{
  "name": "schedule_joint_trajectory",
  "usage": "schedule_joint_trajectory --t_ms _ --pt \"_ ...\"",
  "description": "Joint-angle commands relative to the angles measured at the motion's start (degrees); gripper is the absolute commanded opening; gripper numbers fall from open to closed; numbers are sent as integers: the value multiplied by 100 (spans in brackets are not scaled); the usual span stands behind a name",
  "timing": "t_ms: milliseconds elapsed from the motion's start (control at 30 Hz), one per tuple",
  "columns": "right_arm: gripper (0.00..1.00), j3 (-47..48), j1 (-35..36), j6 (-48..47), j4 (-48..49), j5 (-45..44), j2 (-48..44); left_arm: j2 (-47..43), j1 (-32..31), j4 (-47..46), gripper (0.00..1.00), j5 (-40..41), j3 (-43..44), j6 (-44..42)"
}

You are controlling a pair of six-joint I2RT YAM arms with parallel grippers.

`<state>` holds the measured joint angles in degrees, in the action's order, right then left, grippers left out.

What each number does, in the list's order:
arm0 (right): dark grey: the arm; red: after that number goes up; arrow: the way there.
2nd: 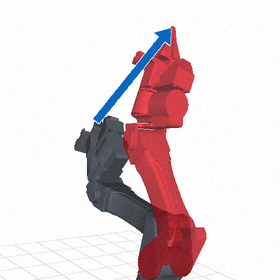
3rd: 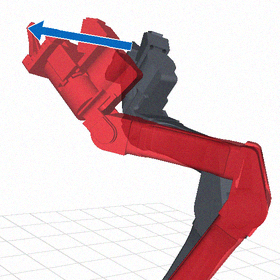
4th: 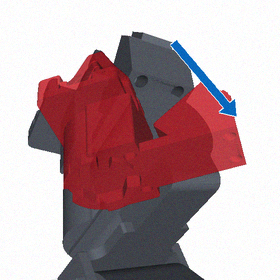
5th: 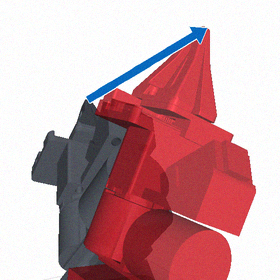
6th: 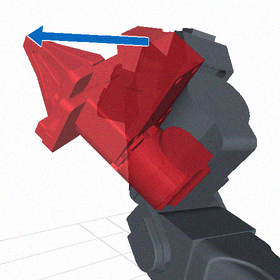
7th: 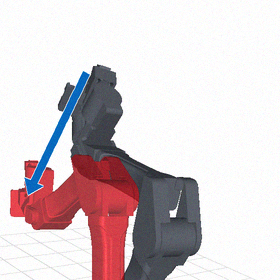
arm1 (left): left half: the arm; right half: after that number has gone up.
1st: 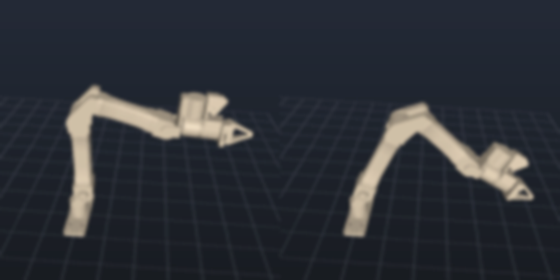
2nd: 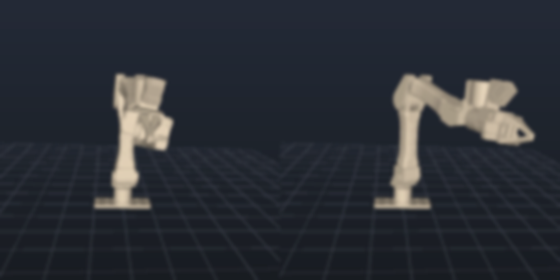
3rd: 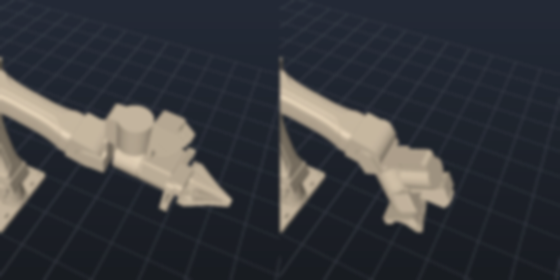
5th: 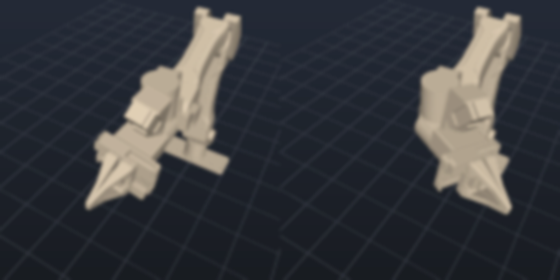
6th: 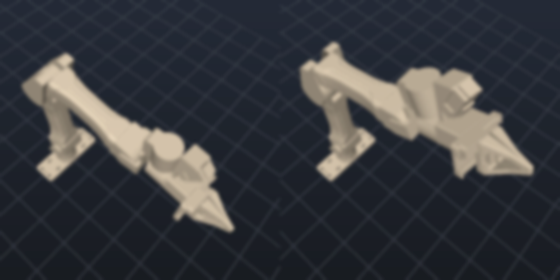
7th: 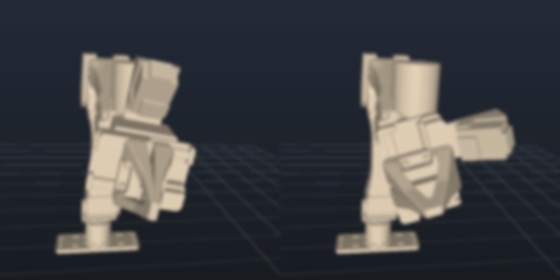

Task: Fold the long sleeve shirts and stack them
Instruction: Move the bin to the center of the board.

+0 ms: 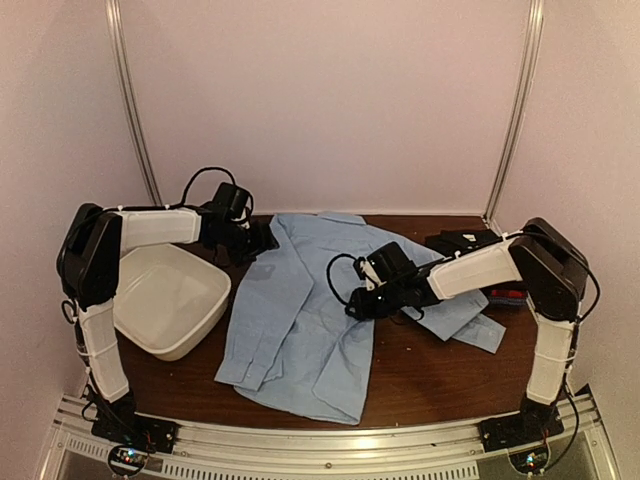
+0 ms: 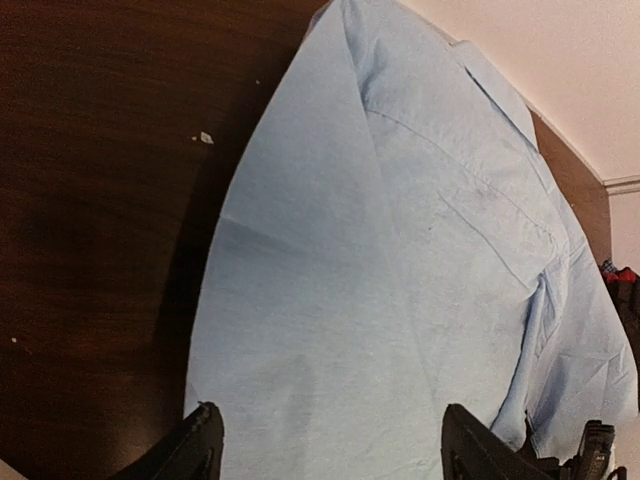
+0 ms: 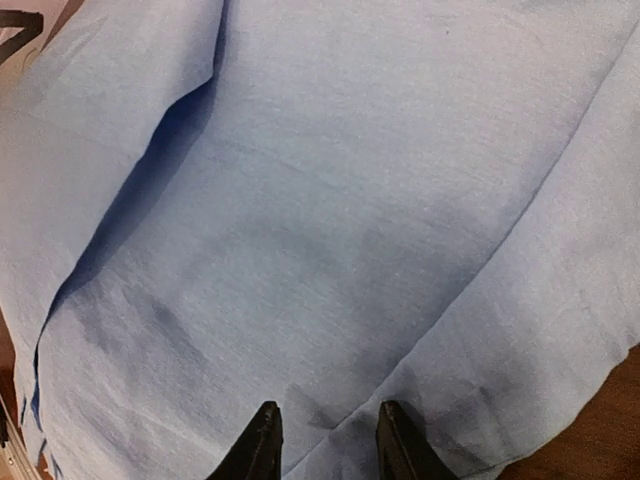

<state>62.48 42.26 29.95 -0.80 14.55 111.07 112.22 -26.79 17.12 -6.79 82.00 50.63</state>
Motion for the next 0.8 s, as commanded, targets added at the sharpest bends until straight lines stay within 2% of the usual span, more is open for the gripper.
schedule_joint_trajectory --t_ms 0,333,600,767 --pt "35 -330 -394 -148 -561 -407 -226 112 33 -205 76 187 -98 227" --pt "35 -438 -587 -350 -659 -472 -571 -153 -17 14 76 565 -707 620" --pt "35 -447 -588 -417 -606 -357 -638 -1265 -222 357 76 1245 -1898 959" --pt "35 -434 -588 -464 -569 -292 -630 -2192 -257 549 76 1386 -2891 1211"
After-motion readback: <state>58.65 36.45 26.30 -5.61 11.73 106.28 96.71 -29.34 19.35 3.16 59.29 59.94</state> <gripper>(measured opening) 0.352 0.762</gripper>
